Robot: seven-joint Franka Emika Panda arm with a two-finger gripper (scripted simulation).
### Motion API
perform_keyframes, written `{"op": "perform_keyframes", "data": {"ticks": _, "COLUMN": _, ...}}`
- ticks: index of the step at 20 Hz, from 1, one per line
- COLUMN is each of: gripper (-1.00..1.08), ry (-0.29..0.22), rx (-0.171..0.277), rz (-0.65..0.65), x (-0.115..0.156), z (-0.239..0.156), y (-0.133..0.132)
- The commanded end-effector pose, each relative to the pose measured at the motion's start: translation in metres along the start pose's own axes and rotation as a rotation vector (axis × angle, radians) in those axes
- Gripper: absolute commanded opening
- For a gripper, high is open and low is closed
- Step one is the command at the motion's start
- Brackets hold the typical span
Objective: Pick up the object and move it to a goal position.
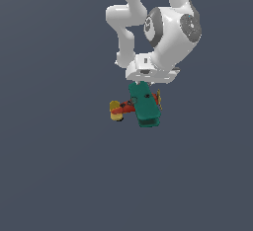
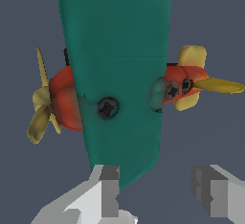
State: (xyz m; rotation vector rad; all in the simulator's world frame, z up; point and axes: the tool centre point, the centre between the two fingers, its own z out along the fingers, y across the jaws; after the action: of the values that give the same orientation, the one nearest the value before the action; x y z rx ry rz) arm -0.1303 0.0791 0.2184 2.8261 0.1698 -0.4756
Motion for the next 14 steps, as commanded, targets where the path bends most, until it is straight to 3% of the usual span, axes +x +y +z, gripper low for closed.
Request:
{"op": "perform_keyframes", "data": {"ticks": 1, "gripper": 0.28, "ry": -0.032, "rx": -0.051, "rz": 0.001, "x": -0.005, "z": 0.011, "y": -0.005}}
{"op": "perform_keyframes", "data": {"ticks": 8, "gripper": 0.28, "ry": -0.099, "rx": -0.191, "rz": 0.006, "x": -0.016, "z": 0.036, "y": -0.016}}
{"op": "perform_keyframes", "data": {"ticks": 14, "gripper": 0.28, "ry": -0.129, "rx": -0.280, "rz": 0.009, "x": -0.023, "z": 0.050, "y": -0.021}}
